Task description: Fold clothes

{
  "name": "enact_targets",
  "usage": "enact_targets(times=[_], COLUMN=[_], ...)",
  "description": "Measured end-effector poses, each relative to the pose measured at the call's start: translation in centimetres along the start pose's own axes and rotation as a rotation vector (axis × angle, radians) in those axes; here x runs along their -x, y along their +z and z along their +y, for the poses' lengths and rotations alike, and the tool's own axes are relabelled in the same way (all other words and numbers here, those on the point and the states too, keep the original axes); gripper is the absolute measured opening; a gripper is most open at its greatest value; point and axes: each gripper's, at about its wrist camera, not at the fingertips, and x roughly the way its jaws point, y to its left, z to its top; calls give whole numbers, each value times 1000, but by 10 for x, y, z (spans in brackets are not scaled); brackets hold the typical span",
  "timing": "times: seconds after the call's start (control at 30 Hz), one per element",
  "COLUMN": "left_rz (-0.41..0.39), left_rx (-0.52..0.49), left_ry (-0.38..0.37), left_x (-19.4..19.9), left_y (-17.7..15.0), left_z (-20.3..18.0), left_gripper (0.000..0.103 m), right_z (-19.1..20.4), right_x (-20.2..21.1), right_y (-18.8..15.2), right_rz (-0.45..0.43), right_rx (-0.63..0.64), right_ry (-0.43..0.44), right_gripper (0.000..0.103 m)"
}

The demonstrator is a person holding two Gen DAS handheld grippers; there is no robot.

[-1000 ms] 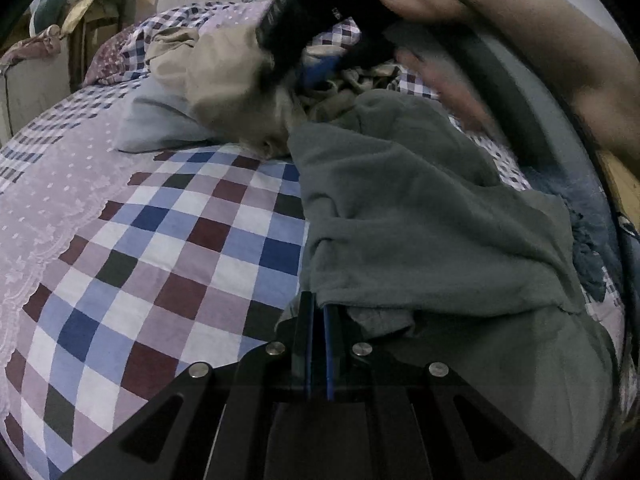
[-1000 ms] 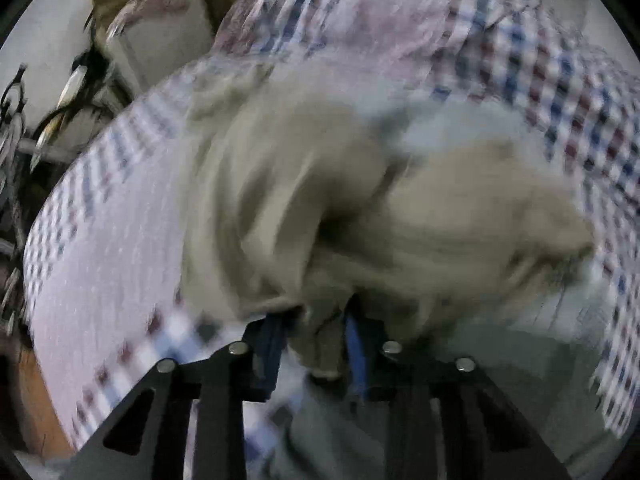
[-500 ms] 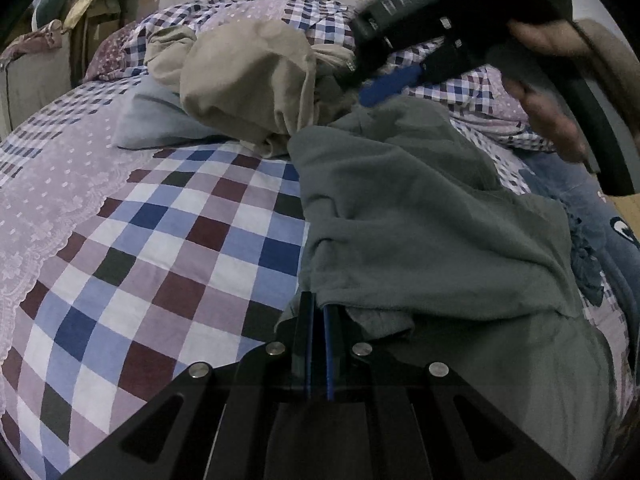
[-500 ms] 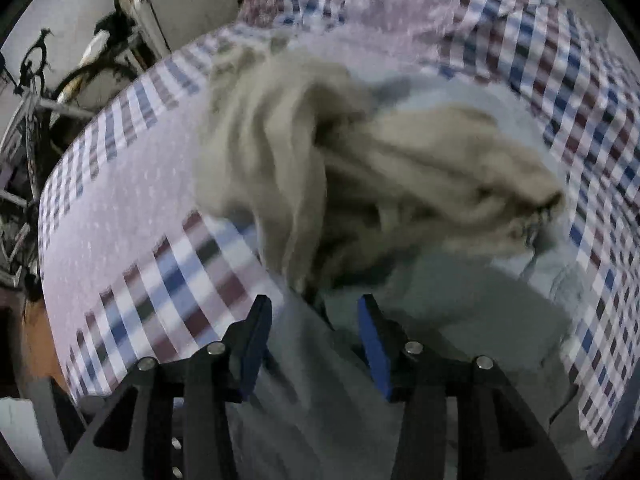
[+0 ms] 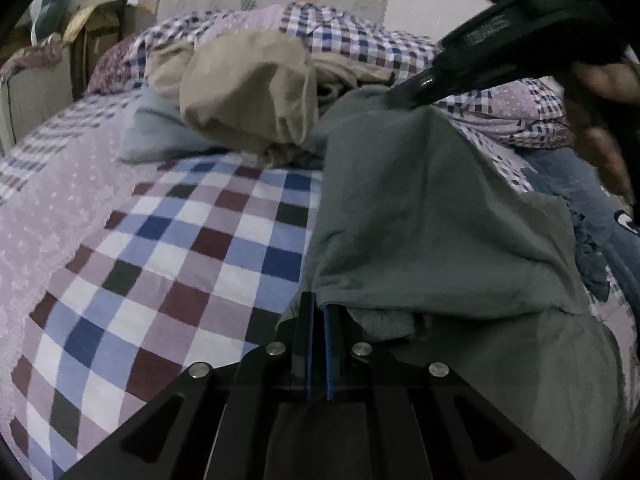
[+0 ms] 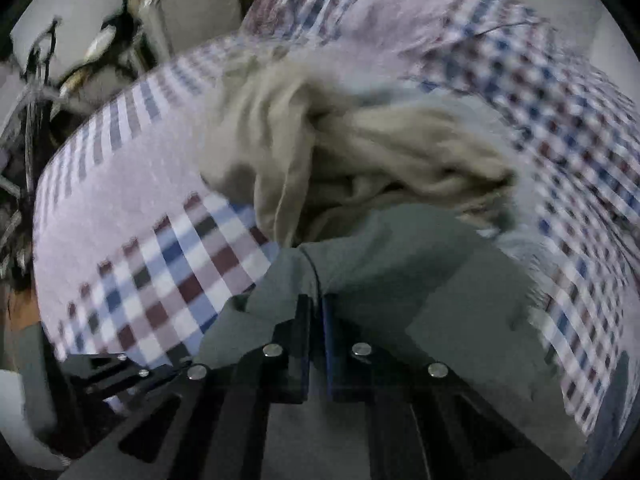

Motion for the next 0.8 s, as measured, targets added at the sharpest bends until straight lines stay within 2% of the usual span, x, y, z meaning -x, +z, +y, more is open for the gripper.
enact_targets(times=[0.03, 0.13, 0.17, 0.23, 0.3, 0.4, 0.53, 0.6, 0.67, 0.8], left_rz=[5, 13, 12, 13, 19, 22, 25, 25, 24, 25], left_rx=[-4, -8, -12, -18, -14, -7, -2, -3, -2, 1], left_ry=[2, 7, 10, 18, 19, 15, 11, 11, 11, 7], left_x=[-1, -3, -2, -2, -3, -3, -4, -4, -4, -7], left_y=[0, 0, 0, 0, 0, -1, -1, -1, -2, -1], left_z=[0, -1, -1, -2, -1, 0, 0, -1, -1, -1], left_gripper=[3, 3, 3, 3, 3, 3, 3, 3, 3, 3], right_z=[-7, -21, -22, -21, -17, 1, 29, 45, 66, 54], right_x=[-7, -40, -41, -35, -28, -20, -17, -29, -45, -47], right_y=[-8, -26, -25, -20, -12, 6, 25, 38, 36, 45], right_rz=[55, 220, 224, 200, 165, 113, 68, 85, 117, 76], right_rx=[-6, -1, 0, 3, 13, 77, 191, 277, 388, 290], right_ry=[-57, -113, -124, -143, -160, -160, -141, -157, -201, -160], right_gripper=[4, 7, 7, 12, 27, 42, 43, 43, 43, 40])
